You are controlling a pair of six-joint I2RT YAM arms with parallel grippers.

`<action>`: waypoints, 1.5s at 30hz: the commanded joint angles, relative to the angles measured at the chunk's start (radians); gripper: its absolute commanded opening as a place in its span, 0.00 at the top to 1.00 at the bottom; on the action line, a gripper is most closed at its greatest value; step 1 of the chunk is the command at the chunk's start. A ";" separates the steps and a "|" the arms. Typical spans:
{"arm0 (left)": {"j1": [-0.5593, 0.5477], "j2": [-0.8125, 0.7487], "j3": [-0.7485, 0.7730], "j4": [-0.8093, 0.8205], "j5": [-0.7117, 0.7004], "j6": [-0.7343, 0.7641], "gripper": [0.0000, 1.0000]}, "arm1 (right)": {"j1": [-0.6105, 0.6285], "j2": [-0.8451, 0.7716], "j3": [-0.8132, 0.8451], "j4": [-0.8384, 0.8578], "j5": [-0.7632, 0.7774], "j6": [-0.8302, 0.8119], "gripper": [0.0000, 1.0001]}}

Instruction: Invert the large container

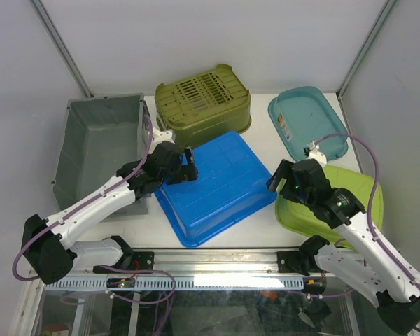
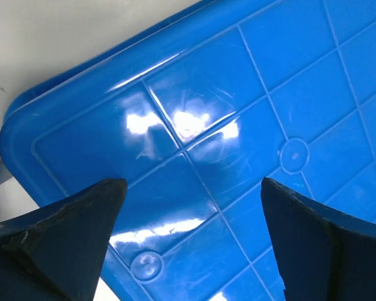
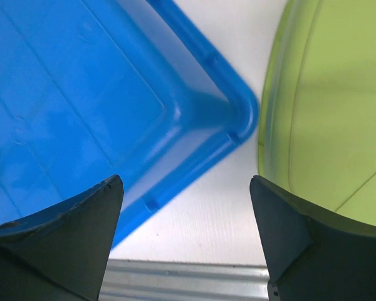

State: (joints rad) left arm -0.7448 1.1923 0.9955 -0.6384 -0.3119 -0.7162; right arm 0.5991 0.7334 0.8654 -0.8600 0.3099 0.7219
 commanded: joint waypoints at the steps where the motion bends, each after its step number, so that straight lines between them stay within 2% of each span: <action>1: 0.002 -0.039 -0.051 0.072 0.065 -0.025 0.01 | -0.002 -0.020 -0.103 -0.045 -0.100 0.105 0.14; 4: 0.004 0.009 -0.061 0.102 0.118 -0.017 0.01 | -0.002 -0.041 -0.145 -0.049 -0.094 0.168 0.14; 10: 0.002 0.076 -0.057 0.153 0.200 0.007 0.01 | -0.003 -0.057 -0.175 -0.123 0.081 0.282 0.14; 20: 0.001 0.100 -0.092 0.201 0.280 0.014 0.01 | -0.004 -0.037 -0.168 -0.195 0.108 0.351 0.15; 27: 0.000 0.102 -0.115 0.226 0.323 0.009 0.01 | -0.006 0.010 -0.241 -0.084 0.110 0.407 0.15; 32: -0.001 0.084 -0.127 0.226 0.342 0.016 0.01 | -0.030 0.029 -0.203 -0.026 0.258 0.422 0.15; 36: -0.001 0.049 -0.146 0.222 0.356 0.012 0.01 | -0.103 0.058 -0.216 0.081 0.331 0.355 0.14; 39: -0.001 0.010 -0.157 0.203 0.371 0.002 0.01 | -0.198 0.098 -0.208 0.145 0.288 0.278 0.14; 42: -0.001 -0.034 -0.159 0.188 0.396 -0.008 0.01 | -0.288 0.120 -0.185 0.200 0.152 0.193 0.14; 45: -0.002 -0.066 -0.132 0.170 0.400 0.008 0.01 | -0.314 0.121 -0.132 0.175 0.021 0.124 0.14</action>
State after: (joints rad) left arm -0.7380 1.1648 0.8627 -0.3691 -0.0238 -0.6918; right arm 0.3065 0.8593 0.6579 -0.7197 0.4335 0.9642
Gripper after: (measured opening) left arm 0.990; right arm 0.856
